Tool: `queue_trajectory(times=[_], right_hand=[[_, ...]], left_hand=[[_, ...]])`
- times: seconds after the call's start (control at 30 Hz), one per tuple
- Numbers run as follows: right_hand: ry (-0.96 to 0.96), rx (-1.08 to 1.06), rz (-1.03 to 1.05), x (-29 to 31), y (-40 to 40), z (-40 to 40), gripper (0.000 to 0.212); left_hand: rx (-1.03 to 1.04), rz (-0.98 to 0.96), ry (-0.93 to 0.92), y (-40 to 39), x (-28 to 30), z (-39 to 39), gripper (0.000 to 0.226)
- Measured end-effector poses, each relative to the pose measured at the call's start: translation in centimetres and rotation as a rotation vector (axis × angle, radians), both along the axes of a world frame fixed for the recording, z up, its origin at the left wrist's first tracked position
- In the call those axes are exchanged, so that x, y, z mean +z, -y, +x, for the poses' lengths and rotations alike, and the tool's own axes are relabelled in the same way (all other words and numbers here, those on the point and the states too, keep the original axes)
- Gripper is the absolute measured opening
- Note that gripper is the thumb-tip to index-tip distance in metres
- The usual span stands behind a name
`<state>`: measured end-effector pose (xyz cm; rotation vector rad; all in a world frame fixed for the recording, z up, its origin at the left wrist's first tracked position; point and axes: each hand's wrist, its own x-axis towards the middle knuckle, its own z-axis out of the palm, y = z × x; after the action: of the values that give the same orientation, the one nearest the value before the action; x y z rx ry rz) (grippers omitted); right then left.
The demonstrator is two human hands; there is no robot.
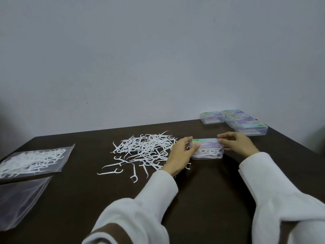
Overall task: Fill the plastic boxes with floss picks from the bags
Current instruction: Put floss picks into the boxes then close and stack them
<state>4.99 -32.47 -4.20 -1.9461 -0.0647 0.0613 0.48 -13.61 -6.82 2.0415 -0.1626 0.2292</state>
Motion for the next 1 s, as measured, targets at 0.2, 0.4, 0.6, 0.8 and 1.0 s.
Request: queue_trajectory(times=[0.2, 0.4, 0.6, 0.8, 1.0], right_hand=[[0.020, -0.006, 0.089, 0.25, -0.42, -0.40, 0.014], [0.019, -0.041, 0.100, 0.26, -0.27, -0.26, 0.010], [0.015, -0.039, -0.046, -0.26, 0.08, 0.09, 0.010], [-0.009, -0.031, -0.054, -0.13, 0.02, -0.07, 0.014], [0.057, -0.049, -0.140, -0.18, -0.34, -0.23, 0.016]], left_hand=[[0.088, -0.023, 0.055, 0.07, 0.51, -0.29, 0.047], [0.051, -0.046, 0.022, -0.10, 0.44, -0.37, 0.043], [-0.005, 0.009, 0.015, -0.09, 0.36, -0.40, 0.048], [-0.017, 0.033, 0.002, -0.12, 0.17, -0.38, 0.052], [0.008, 0.056, 0.007, 0.20, 0.07, -0.40, 0.054]])
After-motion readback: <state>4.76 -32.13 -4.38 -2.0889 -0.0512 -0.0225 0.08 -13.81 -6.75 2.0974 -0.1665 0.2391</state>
